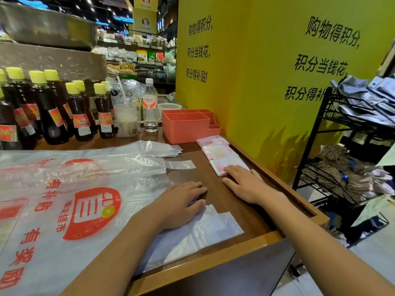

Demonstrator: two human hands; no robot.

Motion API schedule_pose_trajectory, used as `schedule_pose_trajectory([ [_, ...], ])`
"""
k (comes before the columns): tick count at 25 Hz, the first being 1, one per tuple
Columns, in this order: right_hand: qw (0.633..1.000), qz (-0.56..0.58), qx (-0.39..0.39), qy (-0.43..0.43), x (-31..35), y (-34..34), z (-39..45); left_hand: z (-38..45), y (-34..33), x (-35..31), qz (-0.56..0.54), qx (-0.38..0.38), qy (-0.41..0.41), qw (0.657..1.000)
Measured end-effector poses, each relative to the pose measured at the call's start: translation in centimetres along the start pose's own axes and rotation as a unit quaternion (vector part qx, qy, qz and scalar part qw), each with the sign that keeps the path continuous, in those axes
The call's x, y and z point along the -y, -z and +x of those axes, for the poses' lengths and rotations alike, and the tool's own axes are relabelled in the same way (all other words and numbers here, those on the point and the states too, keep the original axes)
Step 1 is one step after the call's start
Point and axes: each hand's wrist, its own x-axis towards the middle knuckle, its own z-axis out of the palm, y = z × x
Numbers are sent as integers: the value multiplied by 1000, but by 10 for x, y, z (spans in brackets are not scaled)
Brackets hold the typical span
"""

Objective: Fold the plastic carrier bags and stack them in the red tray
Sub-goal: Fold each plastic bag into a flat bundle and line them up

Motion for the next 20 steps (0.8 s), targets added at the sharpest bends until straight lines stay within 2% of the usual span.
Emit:
schedule_pose_trajectory([
  [7, 999, 33, -31, -18, -8, -6, 11, -4, 9, -8, -59, 9, 24, 998],
  [11, 999, 30, -35, -24, -8, -7, 10, -4, 5, -5, -45, 6, 24, 999],
  [15, 998, 33, -61, -9, -4, -9, 5, -7, 8, -12, -2, -25, 11, 1000],
  [20, 994, 41, -87, 50, 18, -5, -9, -21, 16, -31, 139, -86, 14, 987],
])
